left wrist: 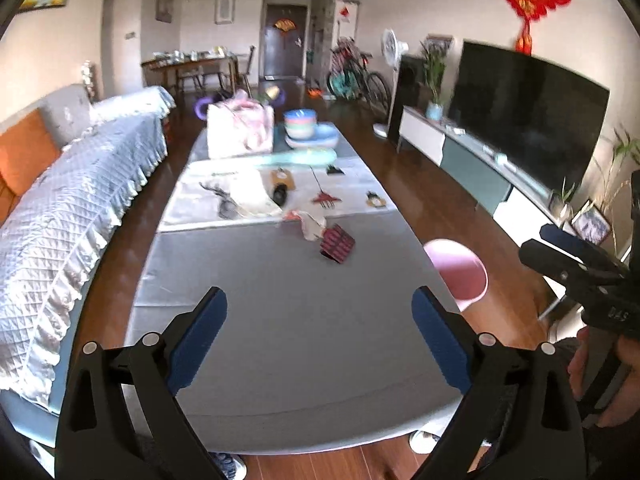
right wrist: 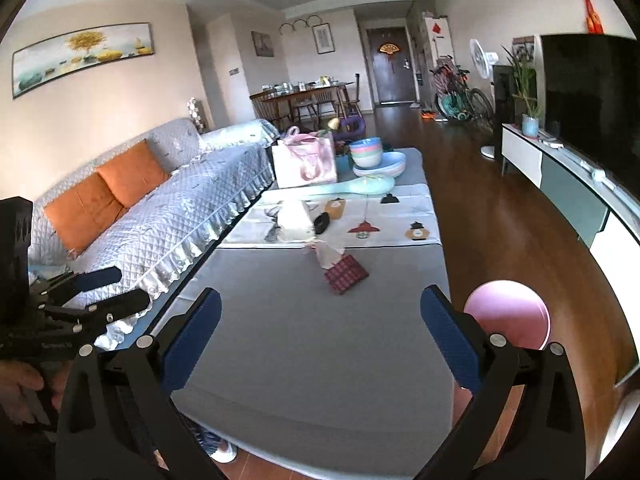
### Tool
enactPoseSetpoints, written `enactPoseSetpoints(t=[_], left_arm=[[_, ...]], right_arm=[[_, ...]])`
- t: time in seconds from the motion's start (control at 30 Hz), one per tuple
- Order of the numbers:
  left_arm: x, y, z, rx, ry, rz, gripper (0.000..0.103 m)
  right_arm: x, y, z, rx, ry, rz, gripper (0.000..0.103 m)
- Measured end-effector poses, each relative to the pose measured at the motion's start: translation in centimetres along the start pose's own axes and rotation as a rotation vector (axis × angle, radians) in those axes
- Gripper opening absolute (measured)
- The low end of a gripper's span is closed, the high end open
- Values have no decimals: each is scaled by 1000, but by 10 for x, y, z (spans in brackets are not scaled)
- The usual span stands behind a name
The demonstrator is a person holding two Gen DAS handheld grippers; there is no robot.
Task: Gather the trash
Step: 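Move both tools back over the table toward the red packets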
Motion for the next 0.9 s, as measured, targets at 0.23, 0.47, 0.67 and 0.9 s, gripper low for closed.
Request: enactPoseSetpoints(t=[0.23,0.47,0.67,0.9], left_arm=[[21,26,3,33,-51,25,91],[-17,34,6,72,-52,61,90],[-77,21,8,35,-27,90,88],[-152,14,2,108,64,101,88]], right_arm=[[2,46,-6,50,-2,-45,98],[-42,38,15,74,30,-94,98],[-86,-4,16,48,37,-73,98],[-149,-54,6,34,27,-51,98]])
Point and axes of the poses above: each gripper's, at about its wrist camera, not at the fingertips, and x roughly against the way its jaws point, y to its left, z to its underside, the point moved 10 cm from there along -x, roughly the way its jaws point, and after that the axes turned 11 degrees about -z, right-handed, at the moved point
